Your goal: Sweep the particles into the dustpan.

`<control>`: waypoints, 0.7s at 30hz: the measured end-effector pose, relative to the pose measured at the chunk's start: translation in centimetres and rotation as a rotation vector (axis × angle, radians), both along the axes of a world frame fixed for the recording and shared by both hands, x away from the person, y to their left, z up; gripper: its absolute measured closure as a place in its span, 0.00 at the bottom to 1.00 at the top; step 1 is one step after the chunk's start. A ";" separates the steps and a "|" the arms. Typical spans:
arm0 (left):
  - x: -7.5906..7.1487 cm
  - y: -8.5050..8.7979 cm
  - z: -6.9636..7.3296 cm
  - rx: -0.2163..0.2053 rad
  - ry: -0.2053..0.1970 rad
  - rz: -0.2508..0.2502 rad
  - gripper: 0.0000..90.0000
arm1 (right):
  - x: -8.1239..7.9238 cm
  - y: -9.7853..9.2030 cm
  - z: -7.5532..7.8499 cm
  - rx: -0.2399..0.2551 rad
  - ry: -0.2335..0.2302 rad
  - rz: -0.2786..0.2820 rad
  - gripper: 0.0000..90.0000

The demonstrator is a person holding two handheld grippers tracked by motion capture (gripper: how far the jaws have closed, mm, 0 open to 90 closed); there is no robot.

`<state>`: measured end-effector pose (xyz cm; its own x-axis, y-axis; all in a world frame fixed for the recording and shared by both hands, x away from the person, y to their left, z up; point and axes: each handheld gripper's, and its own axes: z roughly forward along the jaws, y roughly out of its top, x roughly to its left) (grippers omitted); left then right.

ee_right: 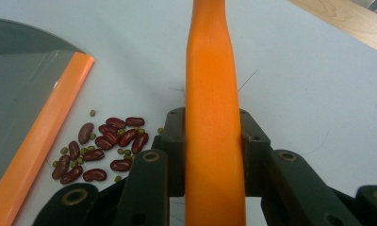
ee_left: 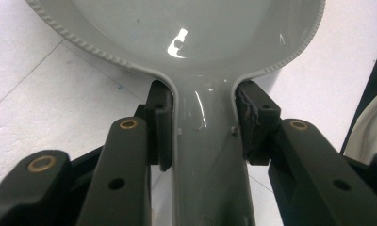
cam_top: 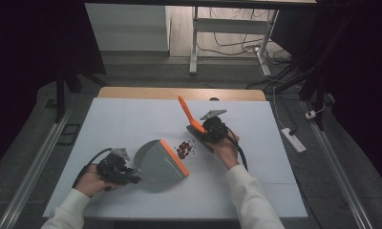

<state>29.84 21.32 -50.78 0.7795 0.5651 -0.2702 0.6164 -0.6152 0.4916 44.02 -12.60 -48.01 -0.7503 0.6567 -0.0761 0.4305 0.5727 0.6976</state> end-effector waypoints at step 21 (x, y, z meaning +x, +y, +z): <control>0.4 -0.6 0.0 0.012 0.003 -0.009 0.69 | 0.2 2.0 -0.6 -0.022 0.032 0.024 0.77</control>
